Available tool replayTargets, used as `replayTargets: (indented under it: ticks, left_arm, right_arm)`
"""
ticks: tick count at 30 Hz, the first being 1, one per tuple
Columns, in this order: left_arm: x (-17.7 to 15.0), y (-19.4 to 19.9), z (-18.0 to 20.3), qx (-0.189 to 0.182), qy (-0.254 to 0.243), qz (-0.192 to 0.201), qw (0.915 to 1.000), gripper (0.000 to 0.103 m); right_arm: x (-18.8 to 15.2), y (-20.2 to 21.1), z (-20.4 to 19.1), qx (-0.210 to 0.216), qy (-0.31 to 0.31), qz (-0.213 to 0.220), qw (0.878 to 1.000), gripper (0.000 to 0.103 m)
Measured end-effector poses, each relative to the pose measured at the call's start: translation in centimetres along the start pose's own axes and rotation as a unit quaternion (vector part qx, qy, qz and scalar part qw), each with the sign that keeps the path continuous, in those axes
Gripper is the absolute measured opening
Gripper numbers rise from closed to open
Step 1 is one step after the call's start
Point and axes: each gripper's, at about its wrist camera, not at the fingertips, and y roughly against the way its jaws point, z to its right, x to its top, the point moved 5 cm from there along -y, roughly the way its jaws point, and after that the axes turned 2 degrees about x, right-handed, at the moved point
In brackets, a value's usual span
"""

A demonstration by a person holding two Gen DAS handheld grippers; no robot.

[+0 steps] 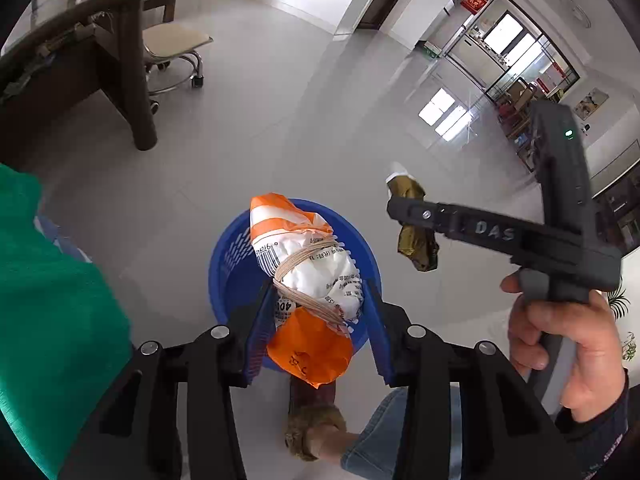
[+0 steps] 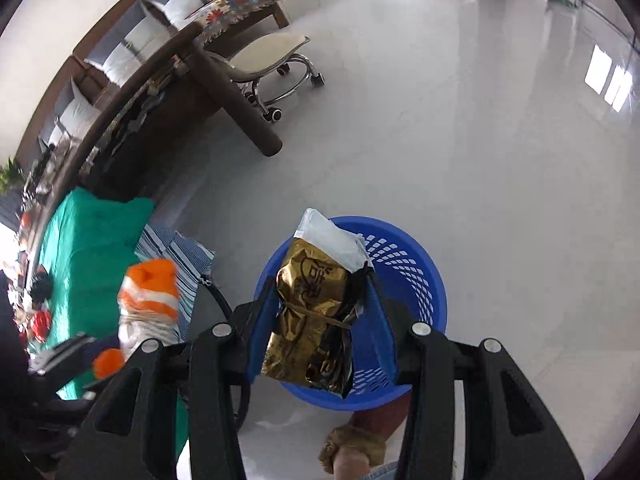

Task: Collect trash
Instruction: 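Carry both wrappers to the blue wastebasket and open both tools to drop them, then move both tools back over the table toward the milk carton and red bag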

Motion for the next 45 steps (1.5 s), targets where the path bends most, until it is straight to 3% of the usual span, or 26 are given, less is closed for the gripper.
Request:
replayTargets:
  ticks: [6, 7, 8, 9, 10, 13, 16, 18, 21, 23, 27, 30, 33, 39, 45]
  left_arm:
    - [0.7, -4.5, 0.3, -0.003, -0.005, -0.013, 0.9999, 0.044]
    - [0.7, -4.8, 0.3, 0.001, -0.007, -0.012, 0.9999, 0.048]
    - [0.9, -5.5, 0.1, 0.006, -0.008, -0.011, 0.9999, 0.054]
    - [1.0, -5.8, 0.0, 0.012, -0.006, -0.008, 0.9999, 0.073]
    - [1.3, -5.8, -0.2, 0.019, -0.004, -0.002, 0.9998, 0.084]
    - [1.7, -4.5, -1.0, 0.025, 0.001, 0.018, 0.9995, 0.089]
    - [1.9, -1.5, -1.5, 0.044, 0.007, 0.059, 0.9973, 0.089]
    - [1.9, 1.4, -1.7, 0.056, 0.01, 0.104, 0.993, 0.096]
    - [0.6, 7.1, -1.8, 0.078, 0.011, 0.196, 0.9775, 0.098]
    - [-0.7, 10.5, -2.0, 0.095, 0.001, 0.23, 0.9685, 0.098]
    - [-4.3, 15.7, -3.3, 0.127, -0.014, 0.234, 0.9638, 0.098]
    - [-7.4, 18.7, -5.7, 0.146, -0.001, 0.201, 0.9688, 0.098]
    - [-10.9, 21.5, -9.3, 0.178, 0.026, 0.183, 0.9665, 0.098]
    - [-18.5, 27.0, -19.4, 0.25, 0.119, 0.175, 0.9448, 0.098]
    - [-26.9, 33.5, -27.9, 0.299, 0.196, 0.177, 0.9169, 0.098]
  right_arm:
    - [0.7, 0.2, 2.4, 0.021, -0.036, 0.005, 0.999, 0.045]
    - [0.8, 0.1, 2.6, 0.022, -0.04, 0.007, 0.999, 0.05]
    - [0.8, 0.1, 2.9, 0.027, -0.046, 0.006, 0.999, 0.065]
    - [0.8, 0.0, 2.7, 0.033, -0.051, 0.005, 0.998, 0.069]
    - [0.8, 0.0, 2.9, 0.037, -0.054, 0.006, 0.998, 0.069]
    - [1.1, 0.6, 3.1, 0.042, -0.056, 0.017, 0.997, 0.069]
    - [1.6, 1.9, 2.9, 0.026, -0.05, 0.045, 0.997, 0.073]
    - [1.9, 2.7, 2.1, 0.014, -0.038, 0.066, 0.997, 0.082]
    - [2.3, 4.6, 0.0, -0.017, -0.003, 0.111, 0.994, 0.09]
    - [2.2, 5.9, -1.7, -0.033, 0.024, 0.141, 0.989, 0.091]
    - [1.2, 8.3, -7.7, -0.039, 0.093, 0.202, 0.974, 0.092]
    - [-0.2, 9.4, -12.6, -0.026, 0.137, 0.239, 0.961, 0.094]
    - [-2.1, 9.6, -18.1, -0.012, 0.181, 0.261, 0.948, 0.099]
    - [-9.1, 5.6, -29.6, 0.078, 0.258, 0.197, 0.943, 0.099]
    - [-17.5, 0.5, -39.1, 0.102, 0.349, 0.11, 0.925, 0.099]
